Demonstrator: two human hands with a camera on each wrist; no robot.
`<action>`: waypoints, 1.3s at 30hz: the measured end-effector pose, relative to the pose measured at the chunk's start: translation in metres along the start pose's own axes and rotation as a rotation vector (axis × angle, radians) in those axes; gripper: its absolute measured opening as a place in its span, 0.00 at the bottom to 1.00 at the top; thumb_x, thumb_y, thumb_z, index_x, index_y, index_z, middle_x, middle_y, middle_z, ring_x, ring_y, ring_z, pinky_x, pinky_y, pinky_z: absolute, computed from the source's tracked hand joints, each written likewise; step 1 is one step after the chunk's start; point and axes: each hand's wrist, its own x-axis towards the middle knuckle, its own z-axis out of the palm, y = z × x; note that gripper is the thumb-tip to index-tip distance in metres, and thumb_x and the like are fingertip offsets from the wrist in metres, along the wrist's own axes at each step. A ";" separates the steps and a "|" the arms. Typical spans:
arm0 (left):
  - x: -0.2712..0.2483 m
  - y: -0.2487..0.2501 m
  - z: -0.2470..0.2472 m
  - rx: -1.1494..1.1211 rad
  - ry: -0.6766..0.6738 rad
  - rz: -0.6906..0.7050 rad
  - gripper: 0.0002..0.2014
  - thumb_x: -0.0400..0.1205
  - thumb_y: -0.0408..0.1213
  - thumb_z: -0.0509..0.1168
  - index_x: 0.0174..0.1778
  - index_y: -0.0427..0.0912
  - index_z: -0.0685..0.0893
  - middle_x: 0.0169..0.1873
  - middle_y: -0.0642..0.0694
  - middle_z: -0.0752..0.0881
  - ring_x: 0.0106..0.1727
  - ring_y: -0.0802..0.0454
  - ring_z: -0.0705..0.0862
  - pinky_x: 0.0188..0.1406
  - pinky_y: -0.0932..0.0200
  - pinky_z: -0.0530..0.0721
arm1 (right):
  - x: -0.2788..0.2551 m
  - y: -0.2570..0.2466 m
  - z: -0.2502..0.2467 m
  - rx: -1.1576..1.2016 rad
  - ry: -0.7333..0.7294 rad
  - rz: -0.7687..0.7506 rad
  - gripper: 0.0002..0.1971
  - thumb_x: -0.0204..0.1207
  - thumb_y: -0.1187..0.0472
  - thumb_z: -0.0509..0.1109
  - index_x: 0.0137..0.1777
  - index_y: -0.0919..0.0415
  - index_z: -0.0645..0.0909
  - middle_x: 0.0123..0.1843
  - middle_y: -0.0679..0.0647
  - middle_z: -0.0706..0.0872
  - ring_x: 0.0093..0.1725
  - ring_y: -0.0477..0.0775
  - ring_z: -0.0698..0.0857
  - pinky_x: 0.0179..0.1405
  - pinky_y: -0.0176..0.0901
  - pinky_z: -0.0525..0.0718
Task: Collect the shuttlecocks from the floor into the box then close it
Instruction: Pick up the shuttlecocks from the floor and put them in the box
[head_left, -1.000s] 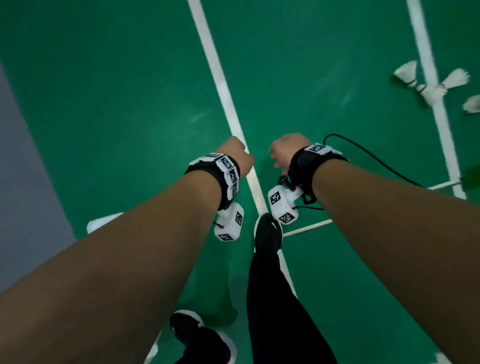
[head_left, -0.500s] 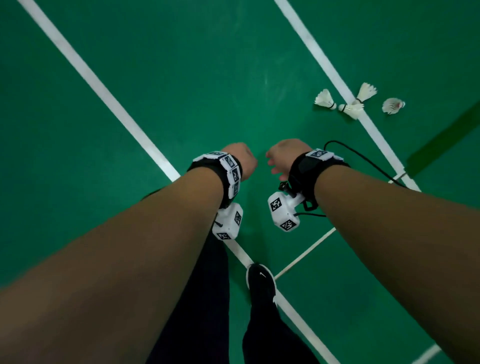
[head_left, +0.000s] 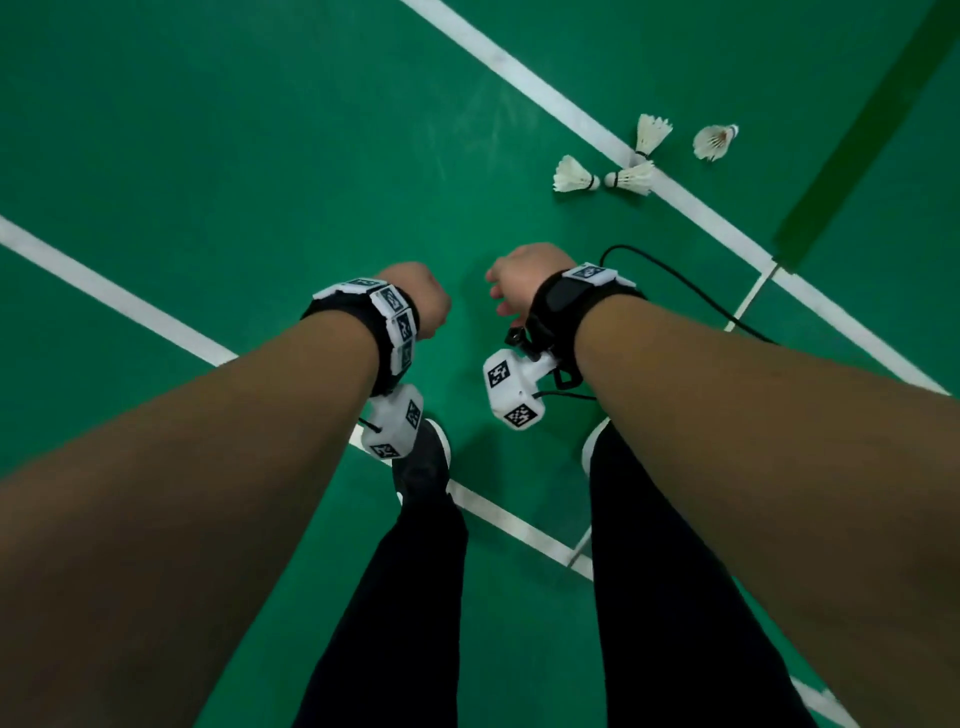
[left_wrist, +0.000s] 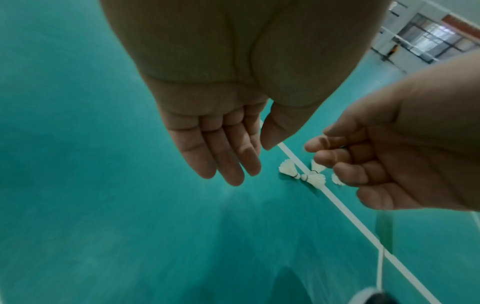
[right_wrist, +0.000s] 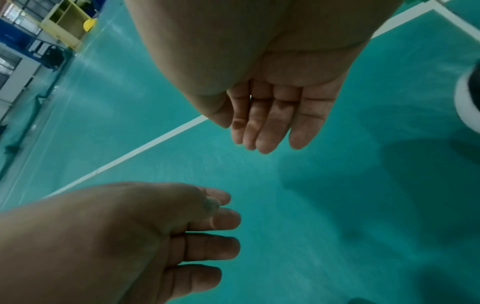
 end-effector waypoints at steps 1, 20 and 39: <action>-0.002 0.009 -0.002 -0.004 -0.017 0.019 0.14 0.78 0.40 0.64 0.44 0.36 0.92 0.42 0.41 0.95 0.45 0.42 0.95 0.48 0.39 0.95 | 0.006 0.007 -0.005 0.002 0.007 0.008 0.18 0.86 0.58 0.69 0.73 0.64 0.85 0.66 0.62 0.91 0.61 0.60 0.94 0.34 0.39 0.89; 0.112 0.242 0.053 0.097 -0.066 -0.020 0.16 0.86 0.39 0.65 0.70 0.44 0.85 0.62 0.39 0.90 0.63 0.40 0.90 0.67 0.45 0.88 | 0.152 0.094 -0.224 0.139 -0.015 0.169 0.19 0.86 0.59 0.68 0.74 0.64 0.84 0.69 0.63 0.90 0.66 0.63 0.91 0.63 0.55 0.93; 0.290 0.273 0.100 -0.405 -0.046 -0.279 0.29 0.86 0.35 0.69 0.83 0.40 0.67 0.60 0.35 0.87 0.48 0.37 0.95 0.51 0.35 0.95 | 0.300 0.116 -0.256 0.373 0.015 0.196 0.27 0.84 0.59 0.74 0.82 0.47 0.75 0.55 0.55 0.91 0.43 0.56 0.94 0.59 0.61 0.94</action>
